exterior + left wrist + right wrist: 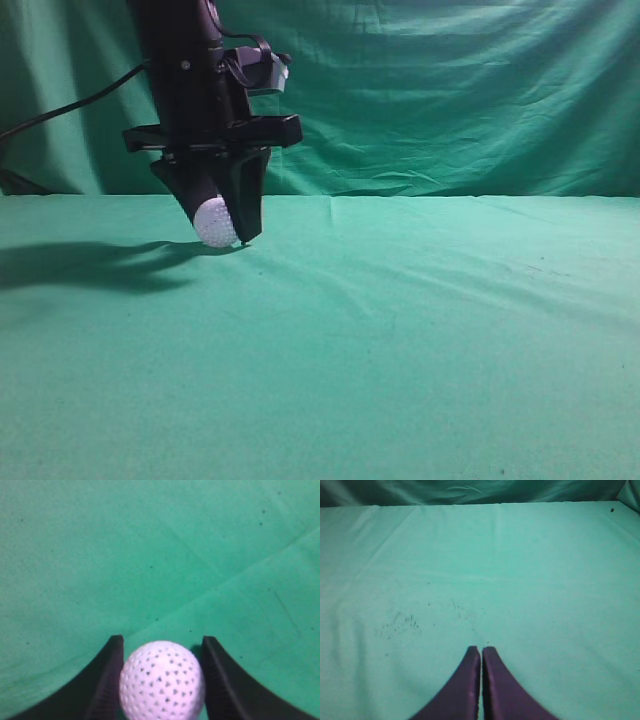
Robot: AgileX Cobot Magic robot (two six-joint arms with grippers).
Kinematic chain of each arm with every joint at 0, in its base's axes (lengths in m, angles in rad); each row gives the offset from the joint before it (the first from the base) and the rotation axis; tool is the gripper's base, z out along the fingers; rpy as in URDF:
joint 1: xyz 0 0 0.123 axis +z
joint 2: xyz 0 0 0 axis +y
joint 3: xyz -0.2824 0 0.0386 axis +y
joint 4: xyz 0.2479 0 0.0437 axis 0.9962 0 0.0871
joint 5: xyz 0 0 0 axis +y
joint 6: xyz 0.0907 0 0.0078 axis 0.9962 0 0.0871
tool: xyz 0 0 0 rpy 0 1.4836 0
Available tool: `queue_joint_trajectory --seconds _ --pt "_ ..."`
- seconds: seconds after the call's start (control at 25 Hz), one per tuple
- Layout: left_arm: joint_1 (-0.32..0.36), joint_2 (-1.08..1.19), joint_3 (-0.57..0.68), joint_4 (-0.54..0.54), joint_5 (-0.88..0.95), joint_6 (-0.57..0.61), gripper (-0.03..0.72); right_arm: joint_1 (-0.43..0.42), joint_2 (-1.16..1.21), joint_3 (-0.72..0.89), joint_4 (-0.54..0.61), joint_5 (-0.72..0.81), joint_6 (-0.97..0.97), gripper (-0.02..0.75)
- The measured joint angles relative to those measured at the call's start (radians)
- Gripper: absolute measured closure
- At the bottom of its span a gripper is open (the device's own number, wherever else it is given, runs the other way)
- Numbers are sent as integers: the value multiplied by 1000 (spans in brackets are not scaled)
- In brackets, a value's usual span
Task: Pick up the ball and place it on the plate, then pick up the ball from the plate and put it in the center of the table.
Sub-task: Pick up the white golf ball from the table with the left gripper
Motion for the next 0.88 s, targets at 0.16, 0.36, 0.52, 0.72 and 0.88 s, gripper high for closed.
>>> queue_joint_trajectory --seconds 0.16,0.36,0.52,0.72,0.88 --pt "0 0 -11 3 27 1 379 0 0 0 0 0 0 738" --pt "0 -77 -53 32 111 -17 379 0 0 0 0 0 0 738" --pt "0 -219 -51 83 175 -77 379 0 0 0 0 0 0 738" --pt "0 -435 107 217 161 -174 379 0 0 0 0 0 0 738" --pt "0 -592 289 371 158 -296 379 0 0 0 0 0 0 738"
